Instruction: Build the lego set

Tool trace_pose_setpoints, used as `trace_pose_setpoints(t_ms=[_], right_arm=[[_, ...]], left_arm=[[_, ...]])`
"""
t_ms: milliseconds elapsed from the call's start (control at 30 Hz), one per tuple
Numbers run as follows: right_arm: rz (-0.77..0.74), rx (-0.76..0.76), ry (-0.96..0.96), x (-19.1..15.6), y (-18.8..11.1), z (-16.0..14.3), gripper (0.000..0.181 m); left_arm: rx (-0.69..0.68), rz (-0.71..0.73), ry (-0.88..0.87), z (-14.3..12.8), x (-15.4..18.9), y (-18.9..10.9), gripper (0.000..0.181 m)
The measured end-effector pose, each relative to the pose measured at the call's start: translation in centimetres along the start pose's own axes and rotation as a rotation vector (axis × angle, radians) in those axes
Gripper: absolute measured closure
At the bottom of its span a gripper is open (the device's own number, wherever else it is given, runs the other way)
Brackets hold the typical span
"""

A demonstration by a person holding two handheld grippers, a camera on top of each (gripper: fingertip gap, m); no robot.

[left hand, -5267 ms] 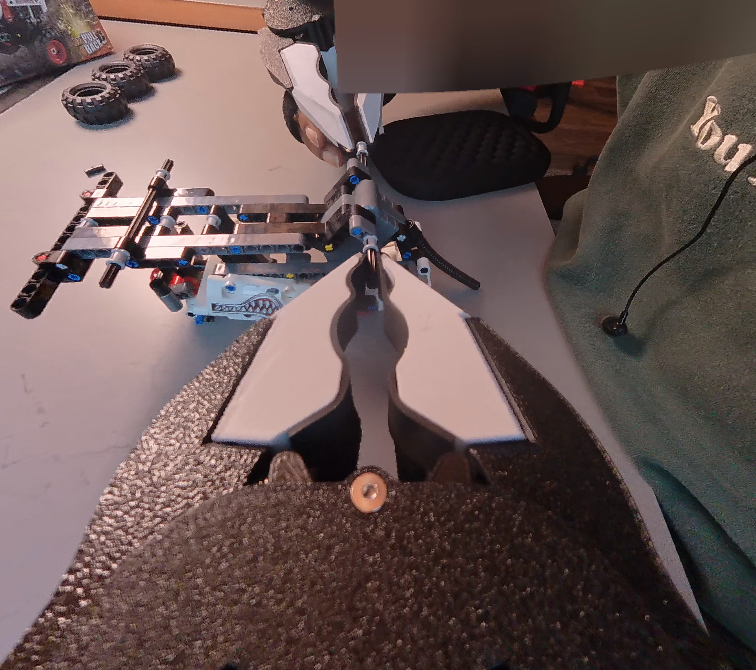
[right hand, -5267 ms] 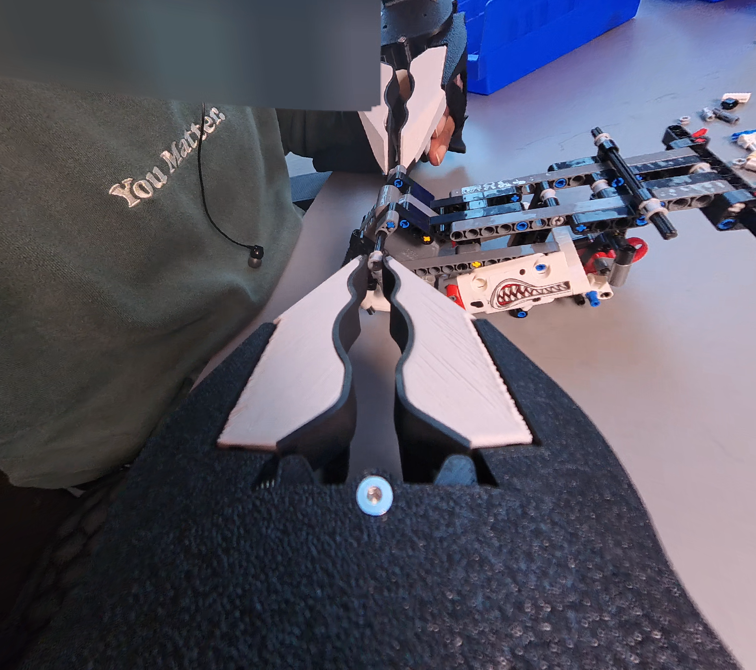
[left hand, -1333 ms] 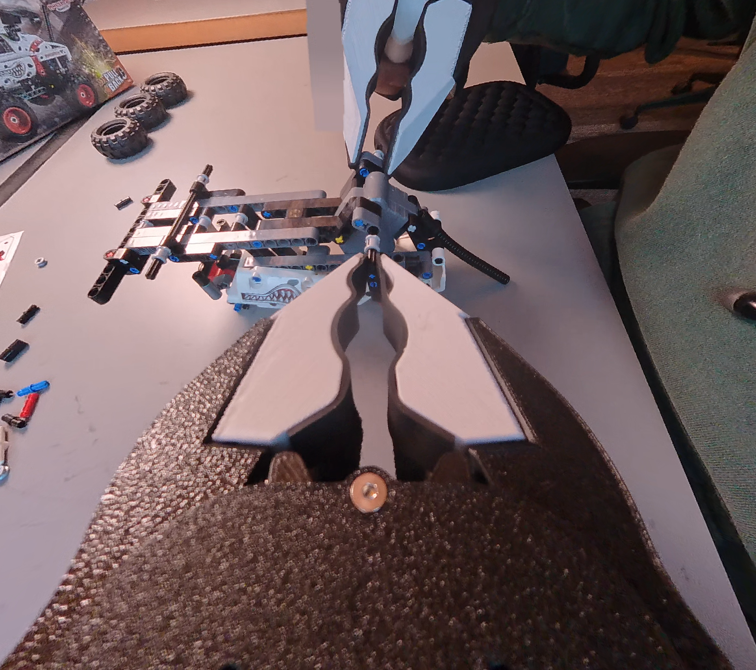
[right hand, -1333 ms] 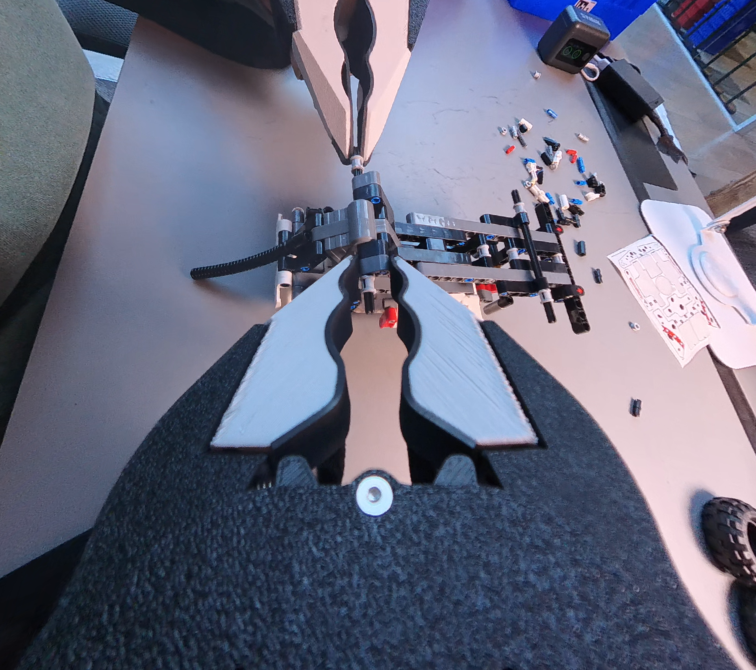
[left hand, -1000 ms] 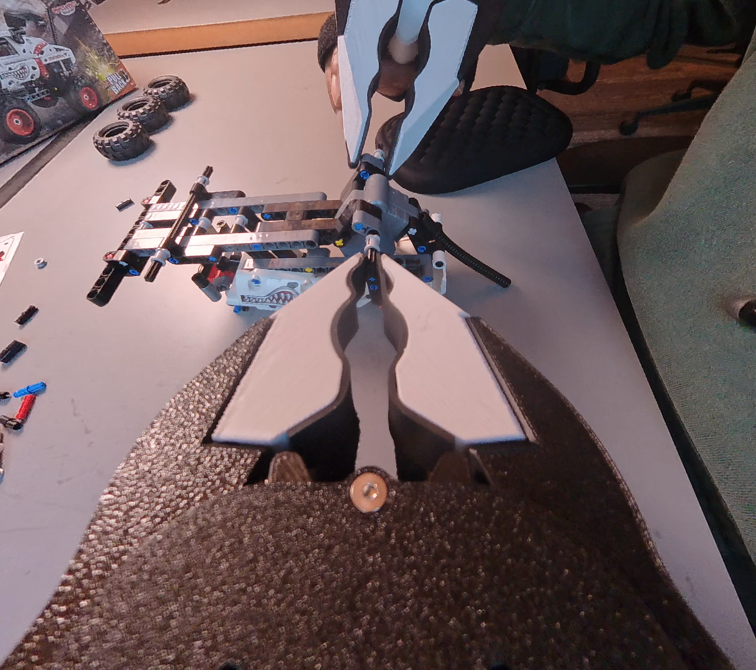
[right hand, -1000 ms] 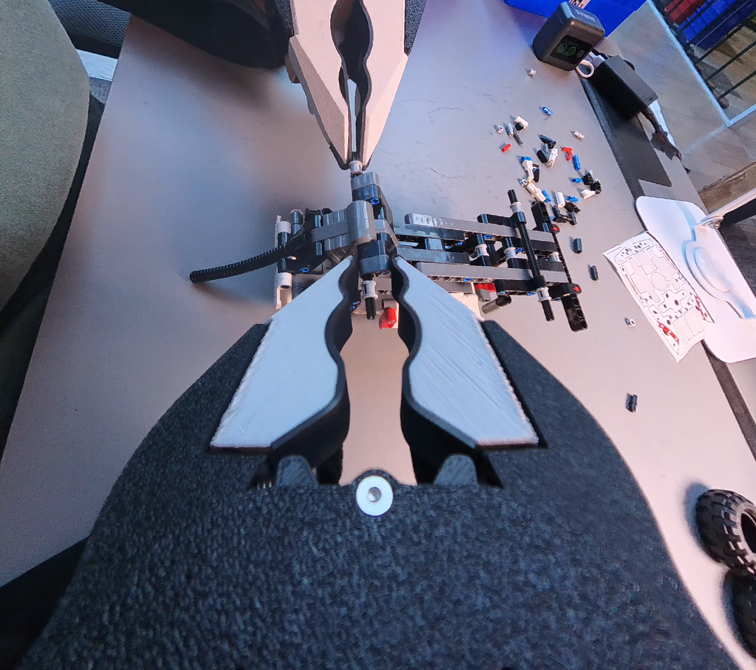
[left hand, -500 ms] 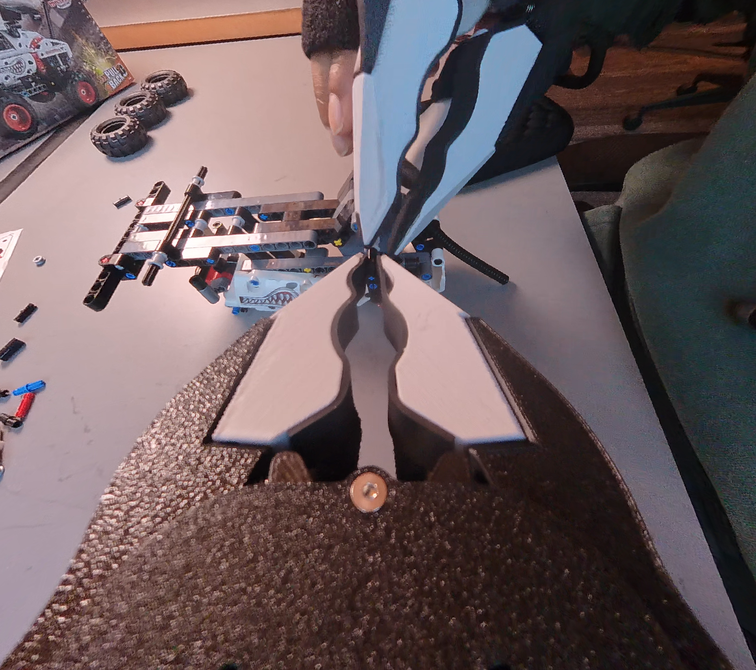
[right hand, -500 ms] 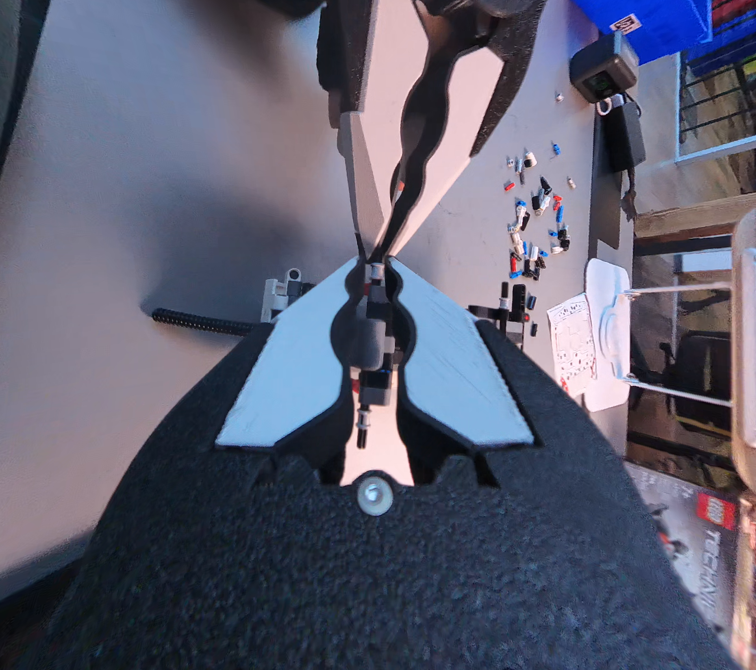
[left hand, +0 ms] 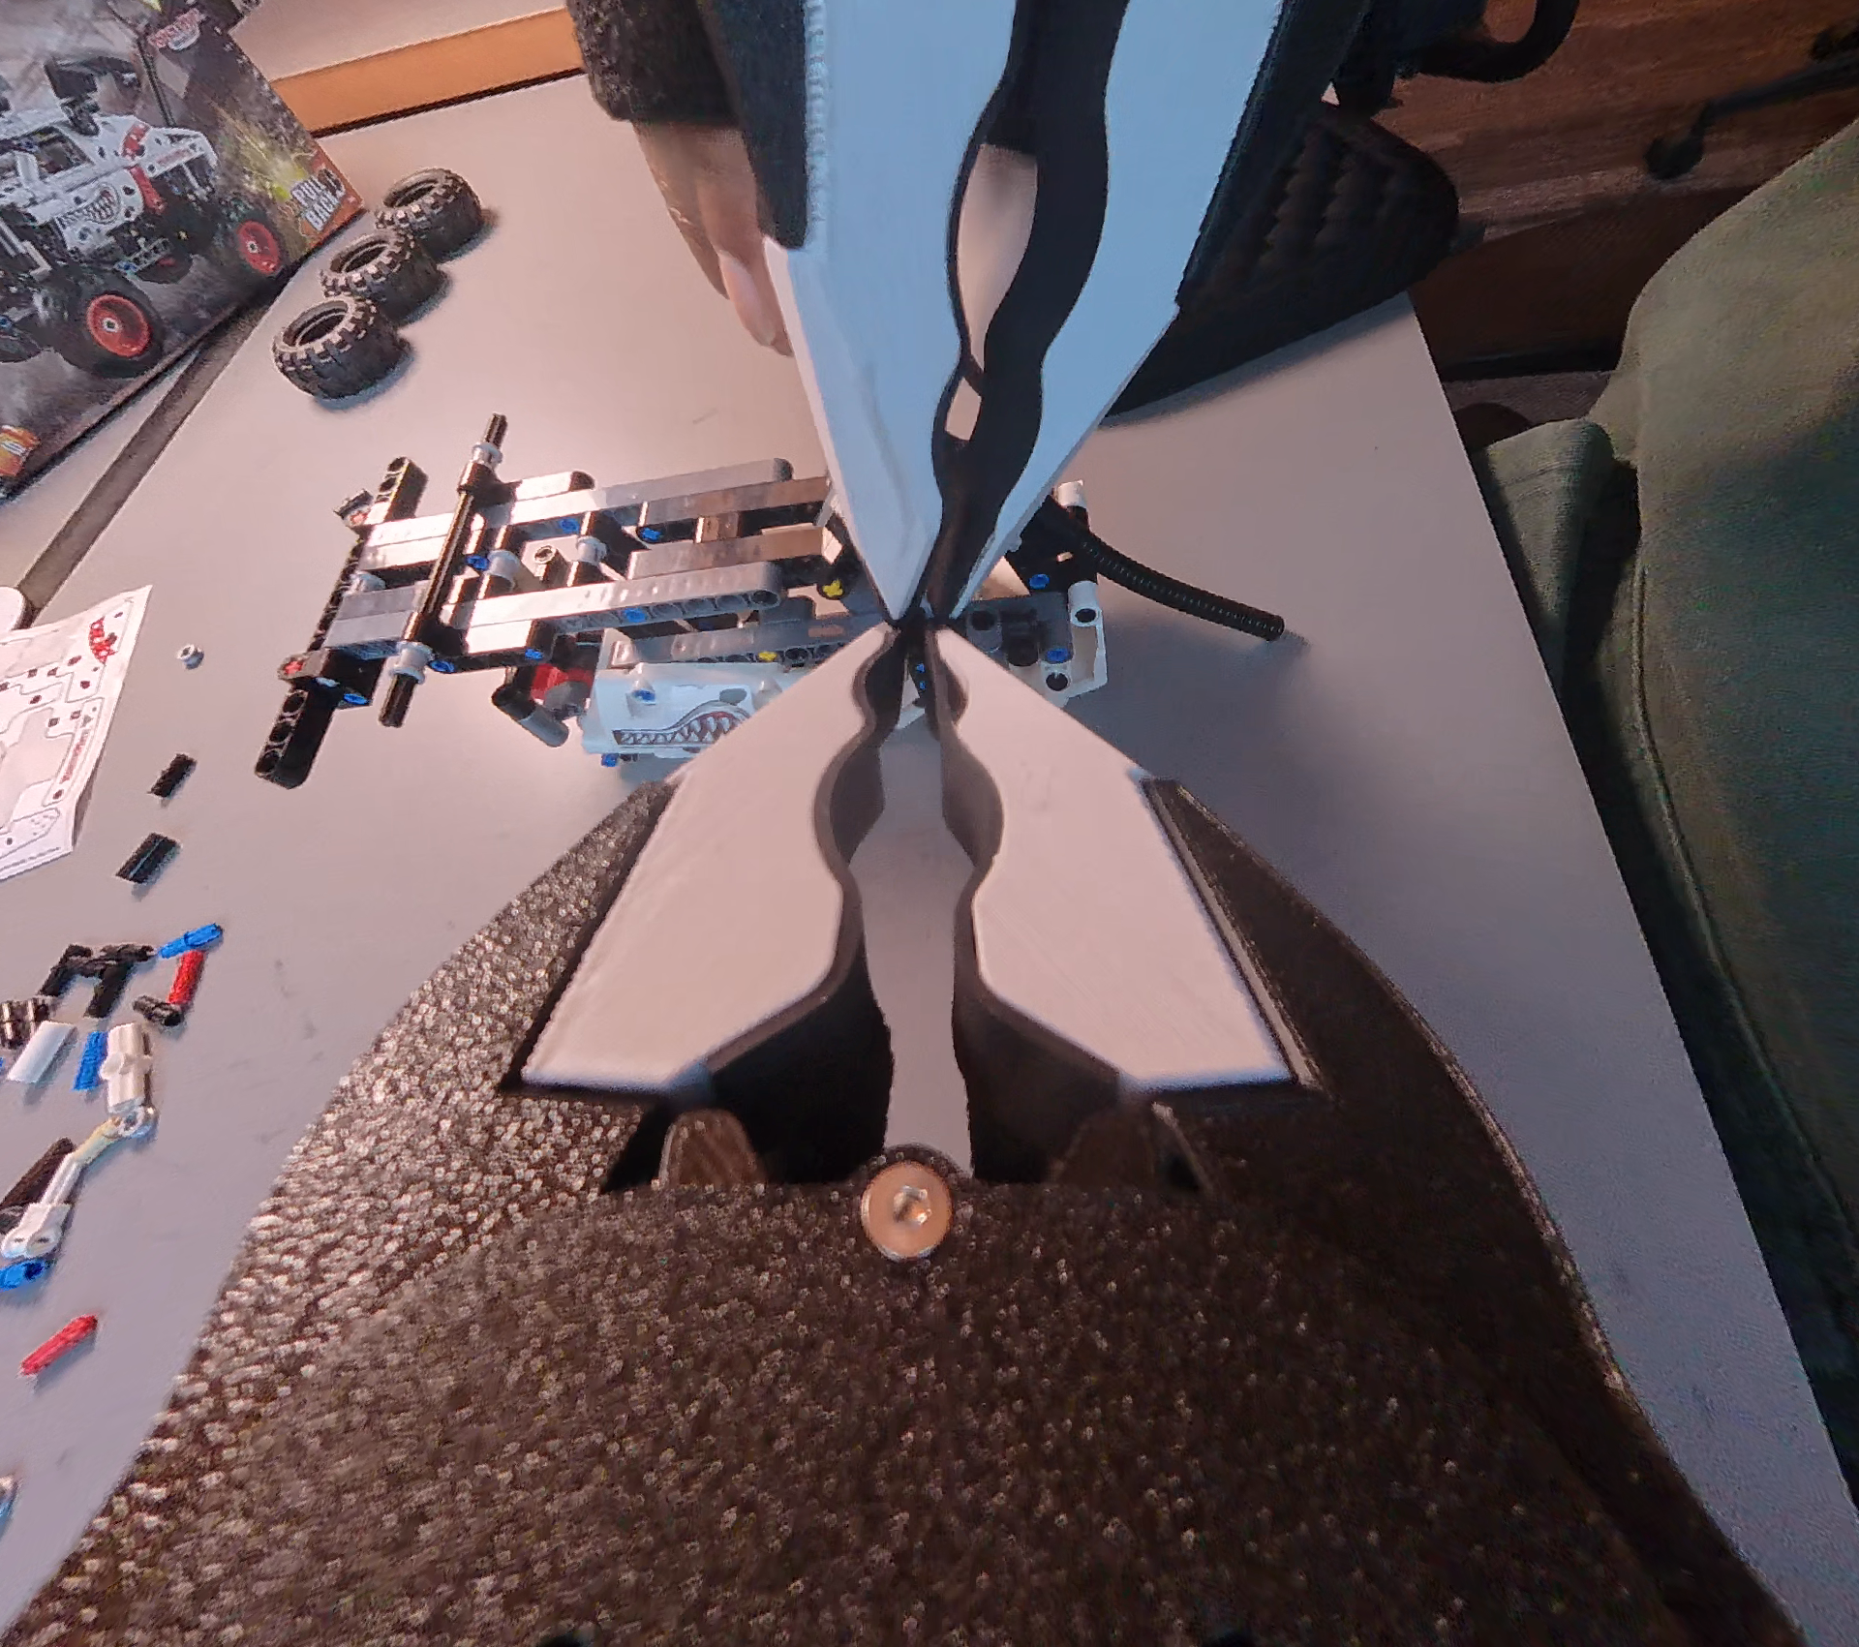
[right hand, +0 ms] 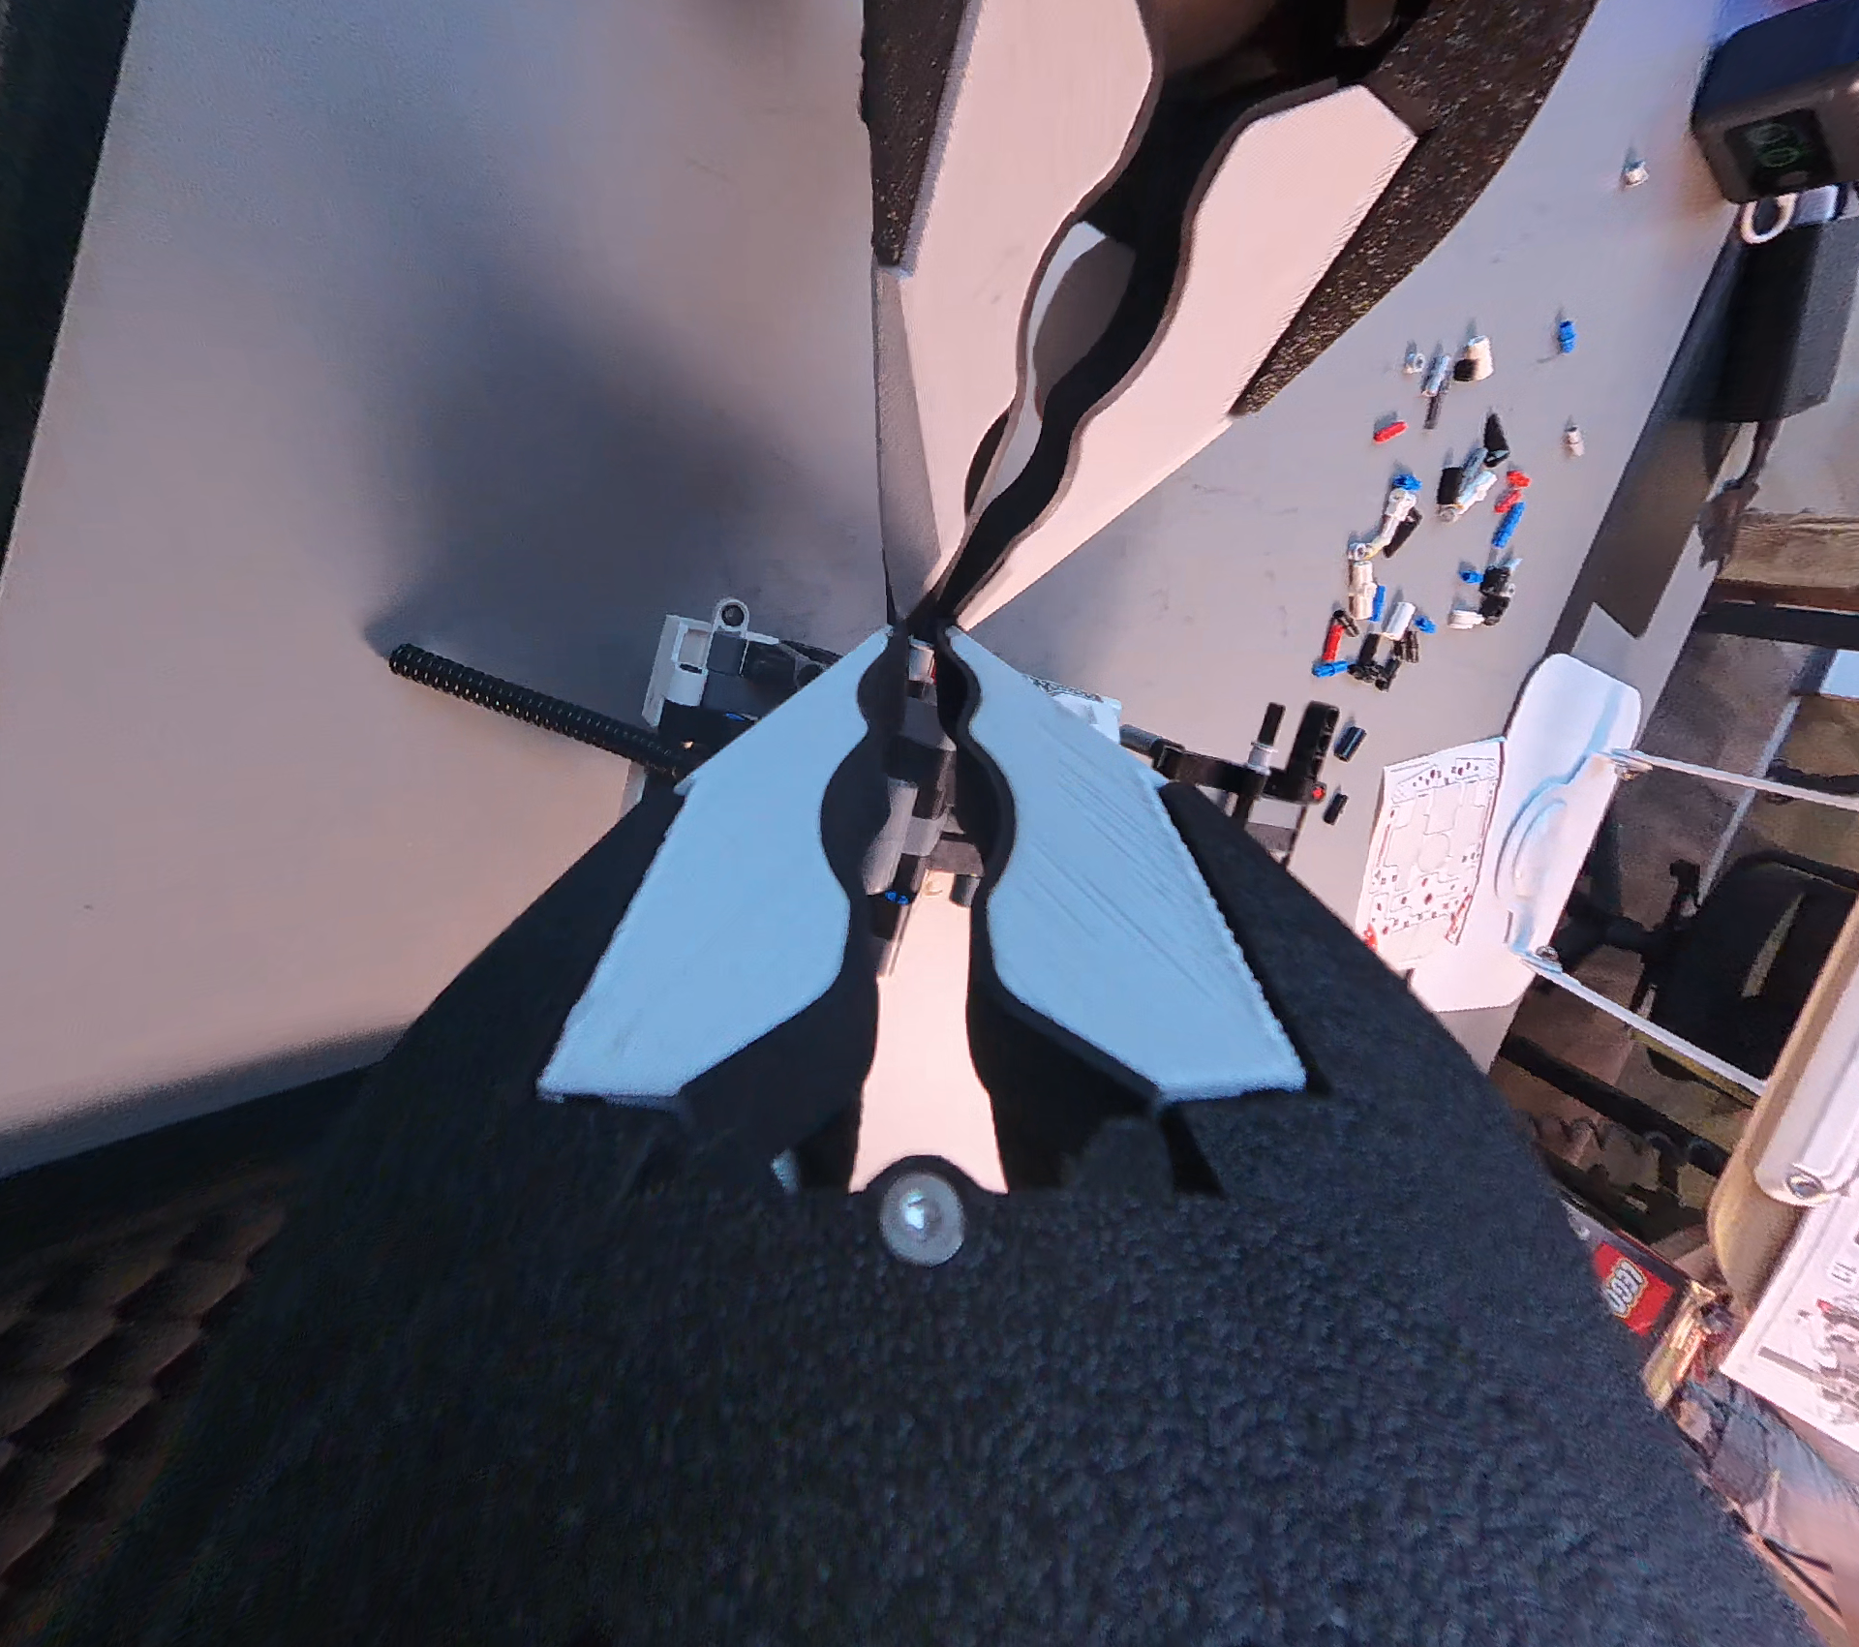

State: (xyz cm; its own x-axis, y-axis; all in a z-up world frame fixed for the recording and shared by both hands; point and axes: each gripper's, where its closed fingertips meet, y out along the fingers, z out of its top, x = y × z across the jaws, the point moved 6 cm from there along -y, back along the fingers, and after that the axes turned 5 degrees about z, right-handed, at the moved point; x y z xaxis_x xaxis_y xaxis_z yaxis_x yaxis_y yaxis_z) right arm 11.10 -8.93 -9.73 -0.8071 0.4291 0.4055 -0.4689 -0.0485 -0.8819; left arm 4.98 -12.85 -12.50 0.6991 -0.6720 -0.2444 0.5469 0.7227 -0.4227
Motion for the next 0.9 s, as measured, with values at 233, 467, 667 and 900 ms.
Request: trace_pose_setpoints(t_ms=[233,467,667,900], right_arm=[[-0.013,-0.070,-0.039,-0.3,-0.1,0.3,0.177],[-0.014,-0.124,-0.068,-0.3,-0.3,0.1,0.178],[-0.074,-0.080,-0.063,-0.2,-0.5,0.0,0.177],[-0.067,0.263,0.262,-1.0,-4.5,-4.0,0.148]], left_arm=[[-0.012,0.005,-0.004,0.1,0.2,0.0,0.179],[-0.007,0.009,-0.026,0.1,0.2,0.0,0.180],[0.027,-0.003,-0.081,0.1,-0.2,-0.2,0.179],[0.040,0.002,-0.071,0.1,0.0,-0.1,0.170]])
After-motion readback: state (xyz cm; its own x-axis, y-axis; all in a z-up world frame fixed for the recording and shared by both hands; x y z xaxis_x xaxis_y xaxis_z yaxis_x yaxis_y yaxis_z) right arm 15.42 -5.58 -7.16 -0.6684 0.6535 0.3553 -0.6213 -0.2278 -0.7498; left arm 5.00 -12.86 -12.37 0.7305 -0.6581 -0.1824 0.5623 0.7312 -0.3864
